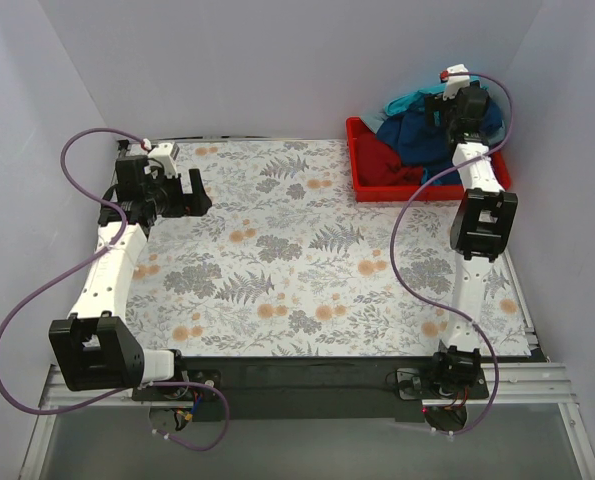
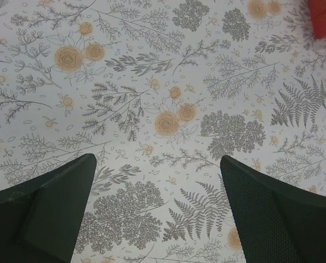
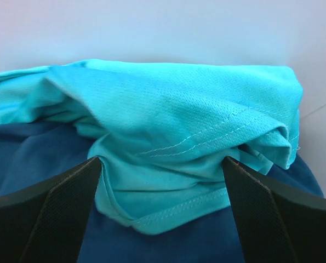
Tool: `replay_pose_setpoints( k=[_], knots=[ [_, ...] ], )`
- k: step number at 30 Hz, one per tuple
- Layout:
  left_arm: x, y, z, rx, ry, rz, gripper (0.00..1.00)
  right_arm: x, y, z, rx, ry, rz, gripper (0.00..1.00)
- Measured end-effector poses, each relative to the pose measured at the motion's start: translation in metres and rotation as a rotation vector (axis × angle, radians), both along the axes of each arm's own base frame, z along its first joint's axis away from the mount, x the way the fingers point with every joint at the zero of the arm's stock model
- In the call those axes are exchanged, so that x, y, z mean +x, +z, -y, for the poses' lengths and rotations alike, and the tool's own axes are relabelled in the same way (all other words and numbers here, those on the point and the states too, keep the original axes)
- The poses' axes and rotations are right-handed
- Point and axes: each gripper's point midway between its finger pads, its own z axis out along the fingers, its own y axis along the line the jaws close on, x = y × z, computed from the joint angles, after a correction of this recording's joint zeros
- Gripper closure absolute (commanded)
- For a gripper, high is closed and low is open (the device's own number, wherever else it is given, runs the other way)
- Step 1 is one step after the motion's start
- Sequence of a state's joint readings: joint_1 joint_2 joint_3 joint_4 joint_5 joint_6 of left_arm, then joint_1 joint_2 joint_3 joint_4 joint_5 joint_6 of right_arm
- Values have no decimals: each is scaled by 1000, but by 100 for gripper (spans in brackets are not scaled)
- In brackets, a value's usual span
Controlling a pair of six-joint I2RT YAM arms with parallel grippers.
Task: Fold and stack the t-shirts
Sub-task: Grab the tshirt from the pile
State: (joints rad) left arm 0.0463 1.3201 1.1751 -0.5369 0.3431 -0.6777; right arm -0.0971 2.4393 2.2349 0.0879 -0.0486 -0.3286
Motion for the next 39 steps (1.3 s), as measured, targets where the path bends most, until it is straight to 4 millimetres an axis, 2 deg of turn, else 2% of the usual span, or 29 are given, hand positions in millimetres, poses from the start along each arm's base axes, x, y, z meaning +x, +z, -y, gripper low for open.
replay_pose_setpoints(
  k=[2,5,7,11,12,14,15,17,21,24,25,27,30,34,37,39],
  knots=[
    [-2,-4,0,0,1,-11,3,7,-10,6,-6,-28,17,4],
    [-3,-8,0,0,1,-21,3,18,-17,11,-10,-50,58,18],
    [-4,-9,0,-1,1,-24,3,23,-19,14,-7,-69,83,30],
    [-4,-9,0,0,1,-24,3,29,-11,19,4,-101,150,49],
    [-4,-9,0,0,1,-24,3,29,-8,20,10,-105,161,59],
    [-4,-9,0,0,1,-24,3,31,1,21,15,-111,191,72],
    [-4,-9,0,-1,1,-24,3,31,5,21,16,-113,205,84],
    [-4,-9,0,-1,1,-24,3,32,12,21,28,-114,230,98],
    [-4,-9,1,-7,3,-26,3,27,23,17,57,-103,239,99],
    [-4,-9,2,-18,8,-29,3,11,45,5,106,-59,234,99],
    [-4,-9,2,-24,11,-31,3,5,54,1,123,-45,235,99],
    [-4,-8,3,-35,15,-34,3,-14,87,-10,160,-1,256,99],
    [-5,-7,6,-62,20,-40,3,-51,152,-28,207,75,314,99],
    [-6,-4,11,-104,24,-45,3,-117,251,-59,242,214,433,99],
    [-7,5,14,-133,27,-27,3,-169,307,-86,254,327,496,99],
    [-8,12,15,-152,29,-12,3,-202,335,-108,260,413,518,99]
  ],
)
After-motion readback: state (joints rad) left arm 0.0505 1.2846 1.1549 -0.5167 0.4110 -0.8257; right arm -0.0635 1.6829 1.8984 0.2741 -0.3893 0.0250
